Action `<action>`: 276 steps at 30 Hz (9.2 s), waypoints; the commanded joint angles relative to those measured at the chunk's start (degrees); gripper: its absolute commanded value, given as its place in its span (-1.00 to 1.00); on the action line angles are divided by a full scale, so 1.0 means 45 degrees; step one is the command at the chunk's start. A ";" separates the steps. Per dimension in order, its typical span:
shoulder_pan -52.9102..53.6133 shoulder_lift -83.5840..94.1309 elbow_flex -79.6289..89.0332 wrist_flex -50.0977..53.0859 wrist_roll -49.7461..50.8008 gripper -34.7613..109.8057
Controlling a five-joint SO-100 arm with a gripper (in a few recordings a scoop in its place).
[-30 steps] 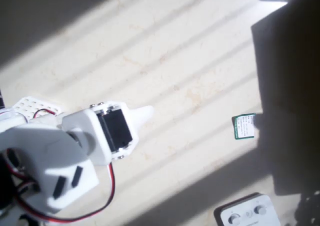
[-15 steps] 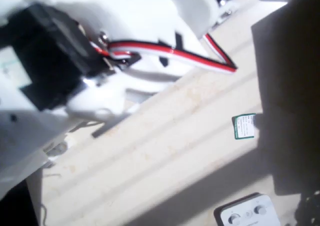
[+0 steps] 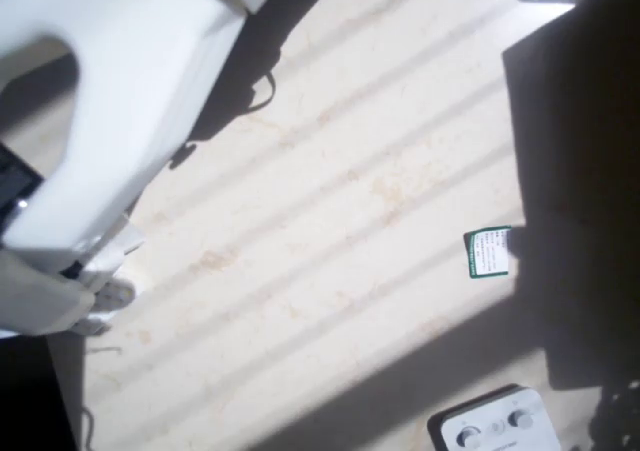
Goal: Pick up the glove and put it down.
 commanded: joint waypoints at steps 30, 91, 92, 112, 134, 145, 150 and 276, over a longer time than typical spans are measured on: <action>-0.0273 -0.4570 -0.3516 -0.0137 0.0137 -0.13; 0.7598 0.0879 -0.3340 0.5605 -0.1152 -0.52; 0.7988 0.0820 -0.3340 0.5684 -0.1270 -0.52; 1.1309 -0.2187 -0.3262 0.5820 -0.2637 -0.52; 1.1094 -0.3066 -0.3145 0.6191 -0.3145 -0.30; 1.1113 -0.1738 -0.3281 0.7305 -0.3164 -0.17; 1.0645 -0.0137 -0.3281 0.7305 -0.3008 -0.17; 0.6465 2.8691 2.8262 -0.2988 -0.1191 -0.52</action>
